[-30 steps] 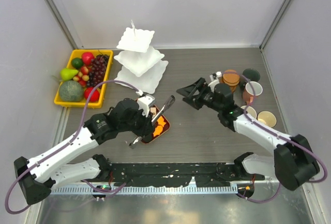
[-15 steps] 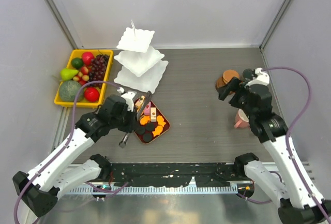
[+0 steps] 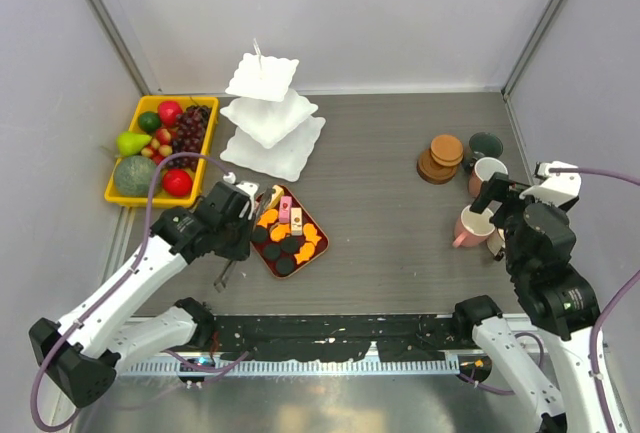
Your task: Serve the afternoon tea
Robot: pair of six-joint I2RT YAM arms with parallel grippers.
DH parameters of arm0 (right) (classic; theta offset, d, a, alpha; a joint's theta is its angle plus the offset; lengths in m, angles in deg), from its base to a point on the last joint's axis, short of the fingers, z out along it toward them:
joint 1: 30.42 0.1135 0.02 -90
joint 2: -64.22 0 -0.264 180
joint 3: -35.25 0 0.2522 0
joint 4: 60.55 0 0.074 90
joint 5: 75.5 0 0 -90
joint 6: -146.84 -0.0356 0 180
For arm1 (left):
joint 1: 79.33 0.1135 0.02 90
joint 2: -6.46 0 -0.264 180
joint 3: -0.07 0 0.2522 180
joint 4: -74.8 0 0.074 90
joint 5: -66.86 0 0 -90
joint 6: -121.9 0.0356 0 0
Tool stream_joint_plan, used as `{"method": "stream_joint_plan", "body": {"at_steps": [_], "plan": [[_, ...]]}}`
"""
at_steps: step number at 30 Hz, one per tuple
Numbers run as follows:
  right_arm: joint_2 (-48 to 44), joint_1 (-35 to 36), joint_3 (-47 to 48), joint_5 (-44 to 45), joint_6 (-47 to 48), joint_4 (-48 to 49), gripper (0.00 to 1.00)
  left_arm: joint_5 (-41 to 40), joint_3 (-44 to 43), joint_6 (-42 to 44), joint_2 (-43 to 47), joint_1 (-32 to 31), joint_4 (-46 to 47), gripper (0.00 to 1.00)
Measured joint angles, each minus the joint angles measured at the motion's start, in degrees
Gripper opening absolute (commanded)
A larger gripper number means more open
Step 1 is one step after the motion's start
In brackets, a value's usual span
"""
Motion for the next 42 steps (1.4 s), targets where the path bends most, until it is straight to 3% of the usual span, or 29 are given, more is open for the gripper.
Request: {"method": "stream_joint_plan", "body": {"at_steps": [16, 26, 34, 42], "plan": [[-18.7, 0.8, -14.8, 3.4, 4.1, 6.7, 0.96, 0.9, -0.7, 1.4, -3.9, 7.0, -2.0, 0.33], [-22.6, 0.8, -17.9, 3.0, 3.8, 9.0, 0.95, 1.6, -5.1, 3.3, -9.6, 9.3, -5.1, 0.44], [-25.3, 0.9, -18.6, 2.4, 3.8, 10.2, 0.95, -1.2, -9.2, 4.8, -10.9, 9.5, -8.3, 0.45], [-25.7, 1.9, -19.5, 1.8, 3.8, 10.4, 0.95, -2.9, -10.9, 9.2, -12.3, 9.6, -9.2, 0.55]]}}
